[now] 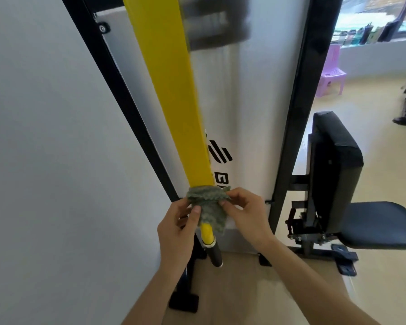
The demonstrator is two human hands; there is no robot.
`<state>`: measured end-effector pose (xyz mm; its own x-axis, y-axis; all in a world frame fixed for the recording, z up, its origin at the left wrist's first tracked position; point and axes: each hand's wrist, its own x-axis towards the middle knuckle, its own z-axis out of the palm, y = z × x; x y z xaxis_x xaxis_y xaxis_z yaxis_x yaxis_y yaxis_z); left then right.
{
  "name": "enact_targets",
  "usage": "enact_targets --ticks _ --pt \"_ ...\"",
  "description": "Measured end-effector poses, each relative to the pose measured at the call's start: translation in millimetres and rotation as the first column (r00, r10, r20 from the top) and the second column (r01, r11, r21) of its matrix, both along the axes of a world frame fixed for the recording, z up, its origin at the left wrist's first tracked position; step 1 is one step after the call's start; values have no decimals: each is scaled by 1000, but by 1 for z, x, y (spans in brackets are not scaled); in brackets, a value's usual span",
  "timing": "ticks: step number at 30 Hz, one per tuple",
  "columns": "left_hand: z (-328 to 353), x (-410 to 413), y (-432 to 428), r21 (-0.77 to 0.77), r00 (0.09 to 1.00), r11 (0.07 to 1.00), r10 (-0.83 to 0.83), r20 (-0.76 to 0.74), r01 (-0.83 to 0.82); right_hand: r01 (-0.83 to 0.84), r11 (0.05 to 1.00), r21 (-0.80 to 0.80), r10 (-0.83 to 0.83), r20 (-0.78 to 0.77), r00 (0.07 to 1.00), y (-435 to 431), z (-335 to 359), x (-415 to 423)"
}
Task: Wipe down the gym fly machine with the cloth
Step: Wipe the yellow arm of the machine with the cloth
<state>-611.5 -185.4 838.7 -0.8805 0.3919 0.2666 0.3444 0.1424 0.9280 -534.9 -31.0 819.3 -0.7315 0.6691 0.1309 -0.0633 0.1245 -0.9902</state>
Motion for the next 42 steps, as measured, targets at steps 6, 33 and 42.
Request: enact_targets --ticks 6,33,42 --pt "-2 24 -11 -3 997 998 70 -41 -70 118 877 -466 -90 80 993 27 -11 35" --pt "-11 25 4 -102 966 983 130 -226 -156 -79 980 180 69 61 996 8 -40 -13" --pt "-10 26 5 -124 969 980 130 -210 -158 -119 992 -52 126 190 974 9 -78 -7"
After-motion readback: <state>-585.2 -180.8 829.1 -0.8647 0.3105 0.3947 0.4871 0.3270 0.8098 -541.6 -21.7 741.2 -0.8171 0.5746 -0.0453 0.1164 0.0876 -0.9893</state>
